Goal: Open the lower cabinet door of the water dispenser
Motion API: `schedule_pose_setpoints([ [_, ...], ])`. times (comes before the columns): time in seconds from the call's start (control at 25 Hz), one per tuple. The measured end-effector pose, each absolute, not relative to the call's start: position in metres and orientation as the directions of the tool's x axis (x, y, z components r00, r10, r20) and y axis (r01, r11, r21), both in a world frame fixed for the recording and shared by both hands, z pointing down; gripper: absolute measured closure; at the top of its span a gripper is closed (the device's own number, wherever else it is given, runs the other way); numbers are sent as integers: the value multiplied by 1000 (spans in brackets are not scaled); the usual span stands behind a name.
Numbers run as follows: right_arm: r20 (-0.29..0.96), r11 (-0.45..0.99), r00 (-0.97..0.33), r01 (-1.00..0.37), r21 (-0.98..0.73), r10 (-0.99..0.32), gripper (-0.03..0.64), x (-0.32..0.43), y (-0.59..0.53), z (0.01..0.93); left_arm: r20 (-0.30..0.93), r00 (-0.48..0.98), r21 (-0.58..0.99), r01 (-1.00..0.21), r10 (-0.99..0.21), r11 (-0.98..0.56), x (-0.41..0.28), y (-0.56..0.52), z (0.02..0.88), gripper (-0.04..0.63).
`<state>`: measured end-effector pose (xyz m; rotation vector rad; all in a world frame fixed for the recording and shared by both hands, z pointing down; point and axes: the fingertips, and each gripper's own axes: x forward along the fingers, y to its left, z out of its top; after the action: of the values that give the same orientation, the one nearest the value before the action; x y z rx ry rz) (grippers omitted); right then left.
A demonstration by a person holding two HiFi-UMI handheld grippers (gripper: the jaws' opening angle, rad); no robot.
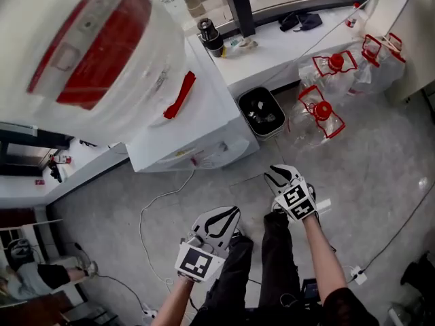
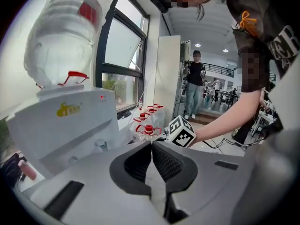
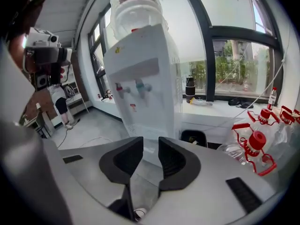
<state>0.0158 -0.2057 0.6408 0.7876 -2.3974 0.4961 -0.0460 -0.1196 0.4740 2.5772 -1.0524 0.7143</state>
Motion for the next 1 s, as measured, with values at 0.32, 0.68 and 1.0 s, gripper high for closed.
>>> schedule_pose_setpoints([
  [0.32,632,783,-696,-582,-220,-340,443,1,-263,778,625,550,27,-725,-554,-688,-43,-188,586,578],
  [0.68,659,876,-705,-460,-146,-261,356,-37,-315,867,675,504,35,-751,-538,-660,-46,-228,664,577],
  [1.0,687,921,-692,-379,-87,-220,336,-60,-330,887,670,504,31,-753,-545,-658,-46,-243,684,578],
])
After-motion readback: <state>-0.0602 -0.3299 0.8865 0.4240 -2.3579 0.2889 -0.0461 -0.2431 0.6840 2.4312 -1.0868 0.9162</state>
